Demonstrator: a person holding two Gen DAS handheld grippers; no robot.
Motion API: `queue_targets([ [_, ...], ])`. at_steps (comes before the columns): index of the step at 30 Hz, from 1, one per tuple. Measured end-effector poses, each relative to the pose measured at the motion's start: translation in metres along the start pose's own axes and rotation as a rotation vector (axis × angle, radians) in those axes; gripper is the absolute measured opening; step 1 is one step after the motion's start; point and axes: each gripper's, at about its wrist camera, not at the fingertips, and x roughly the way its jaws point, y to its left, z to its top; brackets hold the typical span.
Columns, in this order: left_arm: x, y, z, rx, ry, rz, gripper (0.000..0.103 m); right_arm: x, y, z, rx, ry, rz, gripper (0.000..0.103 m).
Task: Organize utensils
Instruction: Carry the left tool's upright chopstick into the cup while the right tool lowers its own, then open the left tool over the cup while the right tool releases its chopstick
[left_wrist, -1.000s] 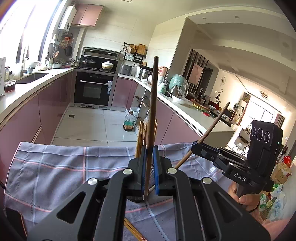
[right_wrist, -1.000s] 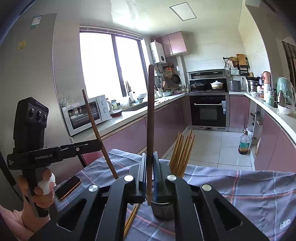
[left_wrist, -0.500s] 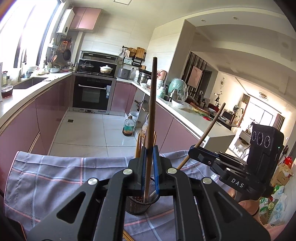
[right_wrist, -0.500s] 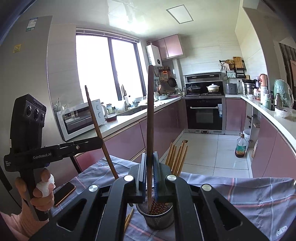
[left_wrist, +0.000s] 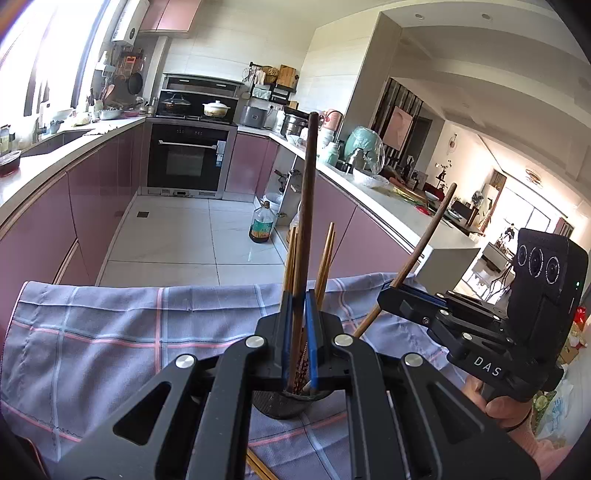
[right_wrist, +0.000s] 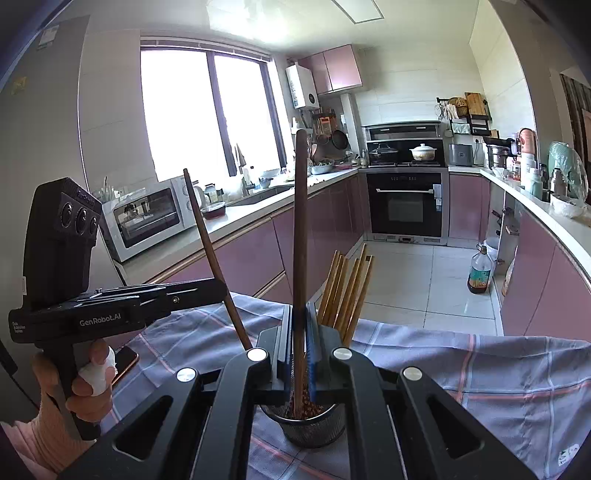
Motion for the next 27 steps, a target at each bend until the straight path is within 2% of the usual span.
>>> queue_targets([
  [17, 0.031, 0.005, -0.016, 0.047, 0.113, 0.032, 0.008, 0.029, -0.006, -0.009, 0.020, 0.119, -0.014, 0.005],
  [27, 0.053, 0.012, -0.021, 0.043, 0.161, 0.046, 0.008, 0.045, -0.014, -0.012, 0.054, 0.148, -0.043, 0.008],
])
